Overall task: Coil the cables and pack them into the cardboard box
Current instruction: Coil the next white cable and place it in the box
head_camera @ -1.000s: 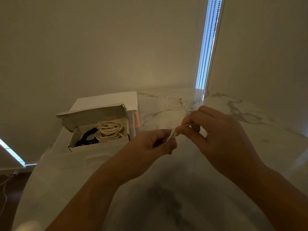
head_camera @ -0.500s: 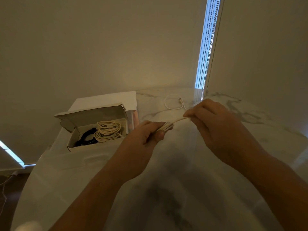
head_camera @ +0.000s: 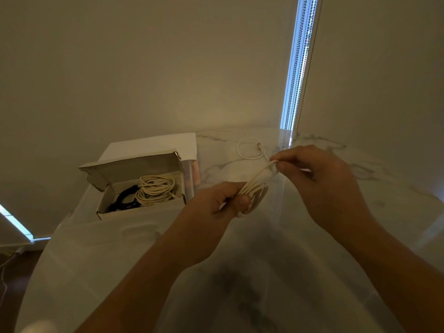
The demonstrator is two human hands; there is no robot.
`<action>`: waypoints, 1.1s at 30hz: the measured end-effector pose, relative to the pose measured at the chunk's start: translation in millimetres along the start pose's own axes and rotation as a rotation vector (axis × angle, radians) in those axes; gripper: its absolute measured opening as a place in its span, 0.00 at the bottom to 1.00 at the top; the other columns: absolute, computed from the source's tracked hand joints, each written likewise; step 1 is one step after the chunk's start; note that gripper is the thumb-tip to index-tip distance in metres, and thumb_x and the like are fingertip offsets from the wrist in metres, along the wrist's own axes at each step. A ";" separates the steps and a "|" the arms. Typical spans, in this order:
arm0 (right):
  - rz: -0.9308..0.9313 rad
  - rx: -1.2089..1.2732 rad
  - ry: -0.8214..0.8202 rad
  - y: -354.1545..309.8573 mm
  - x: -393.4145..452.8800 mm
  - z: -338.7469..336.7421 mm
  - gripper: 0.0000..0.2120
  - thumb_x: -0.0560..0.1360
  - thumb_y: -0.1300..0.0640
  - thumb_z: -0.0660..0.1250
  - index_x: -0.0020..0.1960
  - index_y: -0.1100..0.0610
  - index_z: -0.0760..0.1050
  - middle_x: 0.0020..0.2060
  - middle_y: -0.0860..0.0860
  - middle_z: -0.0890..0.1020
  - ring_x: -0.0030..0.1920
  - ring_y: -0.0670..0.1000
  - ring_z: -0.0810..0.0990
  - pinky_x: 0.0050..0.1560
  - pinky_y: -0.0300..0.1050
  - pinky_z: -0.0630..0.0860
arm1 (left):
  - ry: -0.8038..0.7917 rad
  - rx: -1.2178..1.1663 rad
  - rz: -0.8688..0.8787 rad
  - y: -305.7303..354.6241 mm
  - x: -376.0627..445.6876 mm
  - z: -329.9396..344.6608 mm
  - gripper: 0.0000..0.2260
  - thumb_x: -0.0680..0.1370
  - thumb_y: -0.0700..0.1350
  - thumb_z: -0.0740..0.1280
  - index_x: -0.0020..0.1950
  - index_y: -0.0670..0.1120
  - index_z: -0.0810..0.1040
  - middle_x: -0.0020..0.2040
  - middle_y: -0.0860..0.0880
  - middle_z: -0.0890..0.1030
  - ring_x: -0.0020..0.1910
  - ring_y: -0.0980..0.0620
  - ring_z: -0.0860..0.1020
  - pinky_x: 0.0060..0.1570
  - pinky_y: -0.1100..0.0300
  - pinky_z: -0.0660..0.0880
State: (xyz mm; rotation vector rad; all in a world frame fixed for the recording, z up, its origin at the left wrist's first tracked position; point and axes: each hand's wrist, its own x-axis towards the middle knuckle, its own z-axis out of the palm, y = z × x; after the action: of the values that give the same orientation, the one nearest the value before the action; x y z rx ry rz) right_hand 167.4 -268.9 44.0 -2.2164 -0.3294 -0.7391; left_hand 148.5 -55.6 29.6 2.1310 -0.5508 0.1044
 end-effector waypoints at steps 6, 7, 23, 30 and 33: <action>0.320 0.561 -0.153 1.1 -2.8 15.9 0.06 0.77 0.61 0.69 0.52 0.55 0.83 0.45 0.49 0.86 0.47 0.48 0.85 0.53 0.46 0.82 | -0.012 -0.238 -0.051 1.3 0.7 1.3 0.13 0.82 0.45 0.63 0.66 0.49 0.79 0.53 0.53 0.84 0.55 0.57 0.82 0.56 0.63 0.78; 0.358 0.629 -0.180 0.6 -3.9 17.9 0.06 0.77 0.62 0.68 0.52 0.57 0.83 0.45 0.51 0.86 0.48 0.50 0.85 0.53 0.48 0.82 | -0.010 -0.235 -0.054 0.5 1.2 1.4 0.13 0.82 0.46 0.63 0.66 0.49 0.79 0.54 0.52 0.84 0.55 0.56 0.82 0.56 0.62 0.79; 0.520 0.866 -0.287 -3.6 -5.9 19.3 0.07 0.79 0.62 0.64 0.55 0.60 0.79 0.47 0.58 0.86 0.50 0.57 0.85 0.52 0.50 0.81 | 0.121 -0.010 -0.057 -8.0 6.6 4.7 0.13 0.82 0.51 0.61 0.65 0.53 0.78 0.54 0.57 0.83 0.52 0.63 0.78 0.52 0.75 0.72; 0.678 0.881 -0.434 0.5 -5.9 20.4 0.10 0.78 0.57 0.66 0.58 0.56 0.81 0.51 0.56 0.85 0.54 0.57 0.83 0.58 0.54 0.78 | 0.108 -0.001 -0.061 -11.2 7.2 6.3 0.13 0.82 0.50 0.61 0.66 0.53 0.77 0.54 0.56 0.82 0.53 0.62 0.78 0.52 0.72 0.74; 0.683 0.835 -0.473 -2.6 -6.1 19.7 0.11 0.79 0.53 0.65 0.57 0.53 0.82 0.51 0.52 0.86 0.51 0.50 0.84 0.56 0.49 0.76 | 0.130 0.027 -0.052 -12.2 7.4 4.9 0.11 0.82 0.50 0.61 0.63 0.56 0.77 0.51 0.59 0.81 0.51 0.66 0.77 0.49 0.77 0.71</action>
State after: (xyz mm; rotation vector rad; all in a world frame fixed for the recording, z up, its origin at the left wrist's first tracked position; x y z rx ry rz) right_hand 169.3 -252.6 31.1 -1.4975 -0.0584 0.2789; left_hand 159.7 -56.1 19.5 2.1459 -0.4193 0.2207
